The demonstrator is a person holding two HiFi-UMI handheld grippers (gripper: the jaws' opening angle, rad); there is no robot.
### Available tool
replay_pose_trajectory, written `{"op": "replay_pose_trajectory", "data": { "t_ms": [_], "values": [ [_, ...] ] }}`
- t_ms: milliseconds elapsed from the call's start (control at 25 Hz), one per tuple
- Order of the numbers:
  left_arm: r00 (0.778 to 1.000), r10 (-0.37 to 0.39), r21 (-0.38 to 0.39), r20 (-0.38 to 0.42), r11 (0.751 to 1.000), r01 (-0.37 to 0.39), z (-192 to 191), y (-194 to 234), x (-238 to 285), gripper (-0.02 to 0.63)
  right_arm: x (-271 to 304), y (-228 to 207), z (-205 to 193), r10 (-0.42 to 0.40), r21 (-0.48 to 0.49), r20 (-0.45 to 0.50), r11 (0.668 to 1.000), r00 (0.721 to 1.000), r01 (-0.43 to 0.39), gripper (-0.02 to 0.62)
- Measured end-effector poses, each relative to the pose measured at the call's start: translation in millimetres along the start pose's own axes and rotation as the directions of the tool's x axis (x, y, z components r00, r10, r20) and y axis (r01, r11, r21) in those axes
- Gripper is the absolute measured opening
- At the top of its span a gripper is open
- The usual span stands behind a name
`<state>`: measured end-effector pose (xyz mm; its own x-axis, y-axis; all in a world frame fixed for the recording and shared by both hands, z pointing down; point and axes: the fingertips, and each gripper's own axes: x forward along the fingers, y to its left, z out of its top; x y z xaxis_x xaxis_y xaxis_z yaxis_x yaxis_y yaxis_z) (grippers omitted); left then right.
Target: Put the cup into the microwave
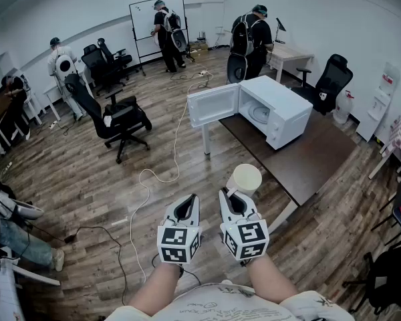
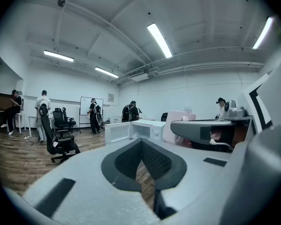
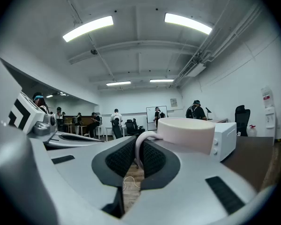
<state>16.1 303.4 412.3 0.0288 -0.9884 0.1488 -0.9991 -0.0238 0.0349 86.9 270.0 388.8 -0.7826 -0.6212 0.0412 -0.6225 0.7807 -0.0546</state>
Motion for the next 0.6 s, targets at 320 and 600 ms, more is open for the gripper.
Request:
{"op": "replay_pose_trajectory", "data": {
  "t_ms": [320,600],
  "values": [
    [1.000,-0.010,0.022,0.008,1.000,0.010,11,-22,23,0.012,1,-24,3,0.018,0.011,0.035,1.000,0.999,-0.018,0.031],
    [1.000,0.004,-0.024,-0.014,1.000,-0.005,-3,-37,33,0.012,-7,-39,-3,0.056,0.007,0.039,0.998,0.998,-0.057,0.031]
  ]
}}
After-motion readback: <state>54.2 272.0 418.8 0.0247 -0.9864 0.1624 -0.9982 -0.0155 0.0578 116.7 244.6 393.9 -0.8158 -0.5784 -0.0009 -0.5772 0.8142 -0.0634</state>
